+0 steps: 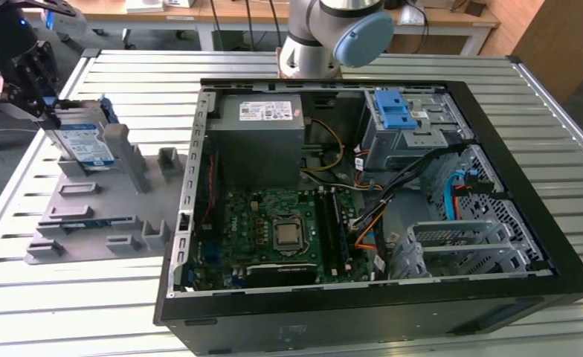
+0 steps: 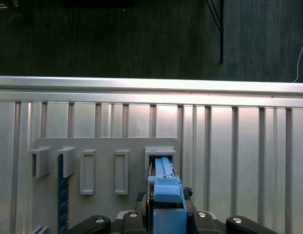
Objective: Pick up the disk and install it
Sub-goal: 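Pick up the disk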
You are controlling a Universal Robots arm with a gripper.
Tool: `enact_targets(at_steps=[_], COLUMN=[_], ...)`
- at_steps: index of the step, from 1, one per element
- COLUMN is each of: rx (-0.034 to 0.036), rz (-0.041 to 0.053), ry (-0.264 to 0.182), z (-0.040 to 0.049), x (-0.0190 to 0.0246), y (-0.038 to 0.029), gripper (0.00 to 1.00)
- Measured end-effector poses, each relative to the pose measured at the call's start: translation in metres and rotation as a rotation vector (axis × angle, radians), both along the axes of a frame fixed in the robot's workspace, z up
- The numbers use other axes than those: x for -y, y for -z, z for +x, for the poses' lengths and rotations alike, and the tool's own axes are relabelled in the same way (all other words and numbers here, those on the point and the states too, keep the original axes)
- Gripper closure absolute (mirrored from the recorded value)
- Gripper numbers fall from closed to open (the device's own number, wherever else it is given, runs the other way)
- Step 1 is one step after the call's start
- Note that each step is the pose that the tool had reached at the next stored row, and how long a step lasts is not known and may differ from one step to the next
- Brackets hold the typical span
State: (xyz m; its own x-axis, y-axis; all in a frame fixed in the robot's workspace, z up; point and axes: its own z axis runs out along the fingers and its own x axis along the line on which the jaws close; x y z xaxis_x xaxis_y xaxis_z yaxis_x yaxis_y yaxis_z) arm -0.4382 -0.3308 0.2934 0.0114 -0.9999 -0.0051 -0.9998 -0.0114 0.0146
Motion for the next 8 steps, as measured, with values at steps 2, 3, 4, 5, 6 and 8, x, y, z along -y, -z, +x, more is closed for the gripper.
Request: enact_targets(at_steps=[2, 3, 4, 5, 6, 8], rx=[-0.0001, -0.0002, -0.0001, -0.0001, -0.0001, -0.0001], rz=[0.0000, 0.0000, 0.0000, 0.0000, 0.0000, 0.0000], ry=[0.000, 0.000, 0.000, 0.000, 0.000, 0.000], z=[0.0000, 0.0000, 0.0000, 0.0000, 0.0000, 0.0000], x=[0.0000, 0.0000, 0.0000, 0.0000, 0.0000, 0.0000], y=[-0.0021, -0.0033, -0.0046, -0.0058, -0.0070, -0.0093], gripper=[0.64, 0.64, 0.64, 0.64, 0.64, 0.64])
